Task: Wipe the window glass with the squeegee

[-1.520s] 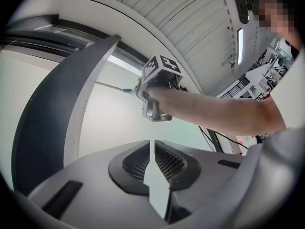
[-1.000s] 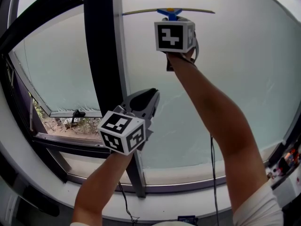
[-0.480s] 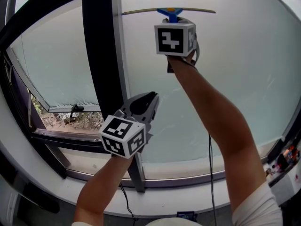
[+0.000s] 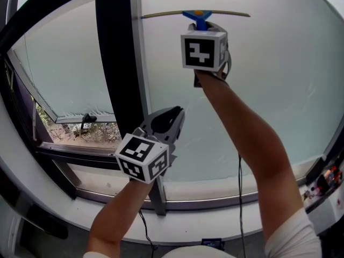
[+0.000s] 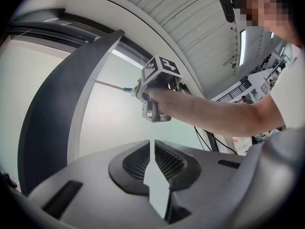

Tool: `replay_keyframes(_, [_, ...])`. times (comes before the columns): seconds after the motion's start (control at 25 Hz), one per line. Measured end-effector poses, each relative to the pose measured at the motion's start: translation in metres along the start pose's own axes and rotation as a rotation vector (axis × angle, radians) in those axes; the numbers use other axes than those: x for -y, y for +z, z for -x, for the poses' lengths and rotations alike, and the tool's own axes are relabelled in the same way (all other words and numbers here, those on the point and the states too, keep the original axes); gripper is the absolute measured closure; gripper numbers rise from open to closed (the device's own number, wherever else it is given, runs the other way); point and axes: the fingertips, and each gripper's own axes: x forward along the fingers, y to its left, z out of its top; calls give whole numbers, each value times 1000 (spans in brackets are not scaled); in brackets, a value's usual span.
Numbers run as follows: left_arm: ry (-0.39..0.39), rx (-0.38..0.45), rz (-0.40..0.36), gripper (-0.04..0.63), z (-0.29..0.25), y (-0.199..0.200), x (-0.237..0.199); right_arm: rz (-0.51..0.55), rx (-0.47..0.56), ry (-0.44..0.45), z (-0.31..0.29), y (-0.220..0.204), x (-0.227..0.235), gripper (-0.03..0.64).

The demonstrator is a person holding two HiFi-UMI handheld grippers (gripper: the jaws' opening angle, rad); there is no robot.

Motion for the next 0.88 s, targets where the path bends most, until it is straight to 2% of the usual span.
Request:
replay_keyframes(0.36, [12, -12, 34, 543, 7, -17, 0, 7, -2, 12, 9, -19, -6, 460])
replay_keyframes(0.88, [6, -22, 30, 543, 11, -31, 9, 11, -9, 12, 20, -38, -7, 460])
